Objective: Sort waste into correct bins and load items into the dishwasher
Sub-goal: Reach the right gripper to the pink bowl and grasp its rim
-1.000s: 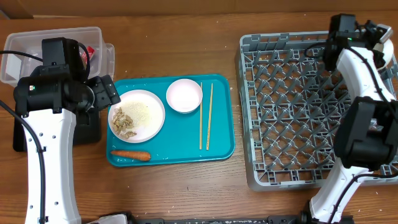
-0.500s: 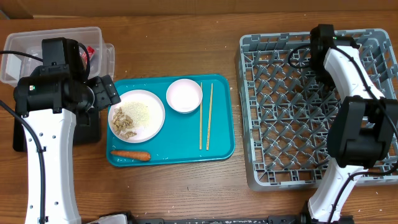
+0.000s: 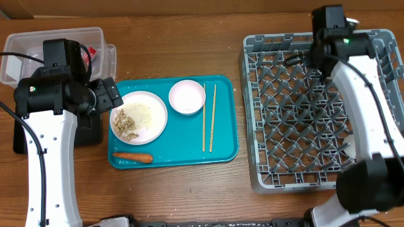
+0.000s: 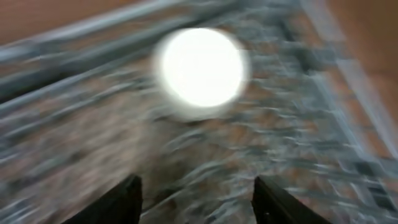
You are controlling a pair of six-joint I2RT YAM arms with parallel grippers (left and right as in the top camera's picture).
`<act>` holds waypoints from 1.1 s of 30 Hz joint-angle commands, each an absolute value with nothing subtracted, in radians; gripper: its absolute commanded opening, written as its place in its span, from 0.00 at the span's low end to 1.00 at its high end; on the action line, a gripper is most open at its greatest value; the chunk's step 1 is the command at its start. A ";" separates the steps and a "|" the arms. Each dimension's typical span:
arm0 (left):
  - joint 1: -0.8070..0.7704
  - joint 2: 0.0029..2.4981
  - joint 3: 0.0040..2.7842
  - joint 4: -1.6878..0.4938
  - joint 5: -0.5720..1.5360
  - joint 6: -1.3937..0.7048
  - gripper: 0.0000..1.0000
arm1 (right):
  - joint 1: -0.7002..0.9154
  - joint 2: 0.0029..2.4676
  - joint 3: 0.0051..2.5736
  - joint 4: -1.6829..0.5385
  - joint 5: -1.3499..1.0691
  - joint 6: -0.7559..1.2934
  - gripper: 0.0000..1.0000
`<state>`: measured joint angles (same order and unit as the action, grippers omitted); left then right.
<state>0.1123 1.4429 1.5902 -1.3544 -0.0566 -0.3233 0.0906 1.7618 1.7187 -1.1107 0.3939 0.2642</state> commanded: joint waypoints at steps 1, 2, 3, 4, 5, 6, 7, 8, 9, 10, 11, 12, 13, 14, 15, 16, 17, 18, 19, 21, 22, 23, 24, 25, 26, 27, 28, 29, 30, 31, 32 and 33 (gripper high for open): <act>0.118 1.446 1.586 -1.356 -0.052 -0.337 0.96 | 0.154 1.759 1.723 -1.094 -0.100 0.118 0.64; 0.118 1.446 1.586 -1.357 -0.052 -0.337 0.96 | 0.174 1.765 1.722 -1.086 -0.178 0.118 0.65; 0.118 1.446 1.586 -1.357 -0.052 -0.337 0.96 | 0.194 1.773 1.722 -1.078 -0.239 0.118 0.65; 0.118 1.446 1.586 -1.358 -0.052 -0.337 0.96 | 0.217 1.781 1.722 -1.071 -0.280 0.119 0.65; 0.117 1.446 1.586 -1.359 -0.051 -0.337 0.96 | 0.246 1.793 1.722 -1.062 -0.302 0.120 0.66; 0.117 1.446 1.586 -1.361 -0.051 -0.337 0.96 | 0.274 1.803 1.722 -1.055 -0.301 0.131 0.65; 0.118 1.446 1.586 -1.361 -0.051 -0.337 0.96 | 0.302 1.815 1.722 -1.048 -0.301 0.130 0.66; 0.118 1.446 1.586 -1.361 -0.051 -0.337 0.96 | 0.330 1.827 1.722 -1.042 -0.301 0.131 0.66; 0.117 1.446 1.586 -1.361 -0.051 -0.337 0.96 | 0.358 1.840 1.722 -1.034 -0.301 0.131 0.66; 0.118 1.446 1.586 -1.361 -0.051 -0.337 0.96 | 0.385 1.853 1.722 -1.025 -0.300 0.131 0.65; 0.118 1.446 1.586 -1.361 -0.051 -0.337 0.96 | 0.410 1.868 1.722 -1.017 -0.287 0.142 0.66; 0.118 1.446 1.586 -1.361 -0.051 -0.337 0.96 | 0.434 1.883 1.722 -1.008 -0.259 0.162 0.65; 0.117 1.446 1.586 -1.361 -0.051 -0.337 0.96 | 0.455 1.900 1.722 -0.999 -0.220 0.188 0.65; 0.117 1.446 1.586 -1.361 -0.051 -0.337 0.96 | 0.470 1.914 1.722 -0.992 -0.185 0.213 0.65; 0.117 1.446 1.586 -1.362 -0.051 -0.337 0.96 | 0.486 1.932 1.722 -0.982 -0.147 0.244 0.66; 0.118 1.446 1.586 -1.363 -0.051 -0.337 0.96 | 0.502 1.954 1.722 -0.972 -0.117 0.269 0.65; 0.117 1.446 1.586 -1.364 -0.051 -0.337 0.96 | 0.511 1.971 1.722 -0.963 -0.108 0.279 0.66; 0.117 1.446 1.586 -1.365 -0.051 -0.337 0.96 | 0.520 1.991 1.722 -0.951 -0.105 0.291 0.65; 0.118 1.446 1.586 -1.366 -0.051 -0.337 0.96 | 0.527 2.010 1.722 -0.941 -0.106 0.308 0.65; 0.118 1.446 1.586 -1.366 -0.051 -0.337 0.96 | 0.538 2.051 1.722 -0.920 -0.105 0.338 0.65; 0.118 1.446 1.586 -1.366 -0.051 -0.337 0.96 | 0.542 2.070 1.722 -0.908 -0.106 0.350 0.65; 0.118 1.446 1.586 -1.365 -0.051 -0.337 0.96 | 0.545 2.088 1.722 -0.897 -0.107 0.363 0.64; 0.118 1.446 1.586 -1.365 -0.051 -0.337 0.96 | 0.549 2.104 1.722 -0.886 -0.108 0.369 0.64; 0.118 1.446 1.586 -1.365 -0.051 -0.337 0.96 | 0.552 2.119 1.722 -0.873 -0.113 0.368 0.63; 0.118 1.446 1.586 -1.365 -0.051 -0.337 0.96 | 0.555 2.130 1.722 -0.860 -0.118 0.368 0.62; 0.118 1.446 1.586 -1.365 -0.051 -0.337 0.96 | 0.558 2.141 1.722 -0.848 -0.121 0.368 0.60; 0.118 1.446 1.586 -1.365 -0.051 -0.337 0.96 | 0.561 2.151 1.722 -0.838 -0.121 0.368 0.56; 0.118 1.446 1.586 -1.365 -0.051 -0.337 0.96 | 0.561 2.157 1.722 -0.831 -0.121 0.368 0.53; 0.118 1.446 1.586 -1.365 -0.051 -0.337 0.96 | 0.562 2.165 1.722 -0.827 -0.120 0.368 0.49; 0.118 1.446 1.586 -1.365 -0.051 -0.337 0.96 | 0.562 2.170 1.722 -0.826 -0.121 0.369 0.44; 0.118 1.446 1.586 -1.365 -0.051 -0.337 0.96 | 0.562 2.174 1.722 -0.825 -0.120 0.373 0.42; 0.118 1.446 1.586 -1.365 -0.051 -0.337 0.96 | 0.562 2.179 1.721 -0.825 -0.121 0.373 0.38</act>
<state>0.1123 1.4429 1.5902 -1.3647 -0.0566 -0.3233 0.5568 2.1662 1.7184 -0.8299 -0.1234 0.3573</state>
